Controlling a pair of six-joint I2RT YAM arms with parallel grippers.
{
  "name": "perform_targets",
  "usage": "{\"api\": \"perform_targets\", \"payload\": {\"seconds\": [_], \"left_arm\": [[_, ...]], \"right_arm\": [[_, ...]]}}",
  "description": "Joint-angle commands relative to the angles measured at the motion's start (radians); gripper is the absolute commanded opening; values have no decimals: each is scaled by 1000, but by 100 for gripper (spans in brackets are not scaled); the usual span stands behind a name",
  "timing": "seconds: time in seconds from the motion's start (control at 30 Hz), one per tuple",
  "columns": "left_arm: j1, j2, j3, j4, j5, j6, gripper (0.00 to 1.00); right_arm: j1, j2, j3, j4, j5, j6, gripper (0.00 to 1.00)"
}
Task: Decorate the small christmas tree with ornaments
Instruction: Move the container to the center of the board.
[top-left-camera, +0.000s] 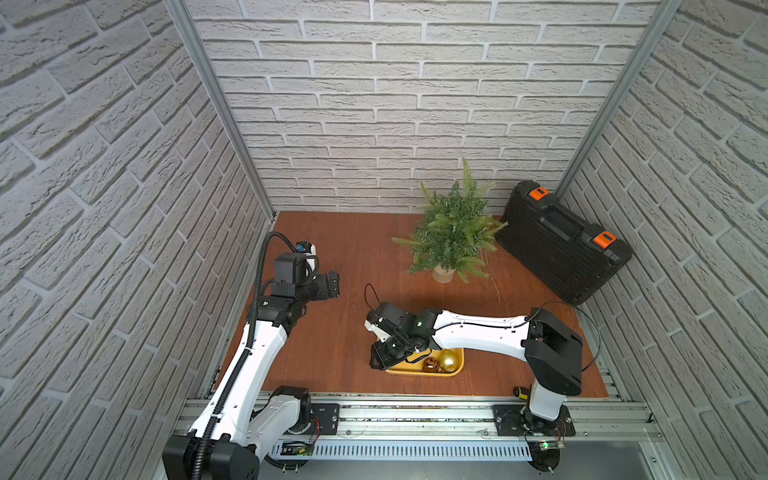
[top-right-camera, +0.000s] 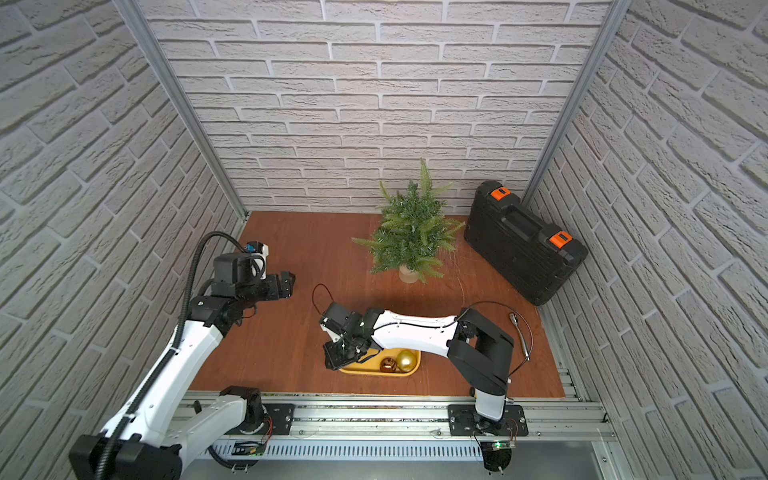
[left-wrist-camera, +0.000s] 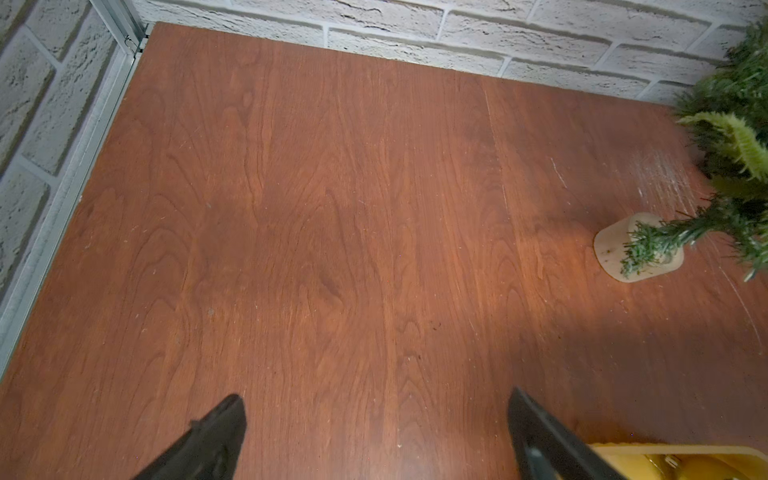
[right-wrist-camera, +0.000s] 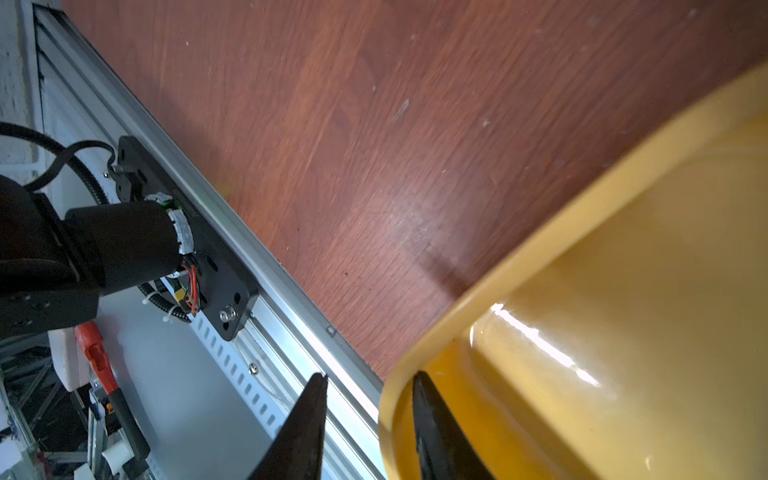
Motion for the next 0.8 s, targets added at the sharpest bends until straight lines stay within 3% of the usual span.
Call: {"api": "perform_targets", "payload": {"seconds": [0.0,0.27,0.53,0.77], "left_arm": [[-6,-7,12,-1,-24,21,98],[-6,-4,20,15,-11,17,98],[-1,-37,-8,16,-15,3,98],[44,-22,-6,21,19,-14,98]], "right_arm": [[10,-30,45,-43,-18,-42,37],[-21,-182,43,-252,184,-76,59],[-123,-271,7,-560,496,1,66],[-205,-273,-69,-568,533,-14,69]]}}
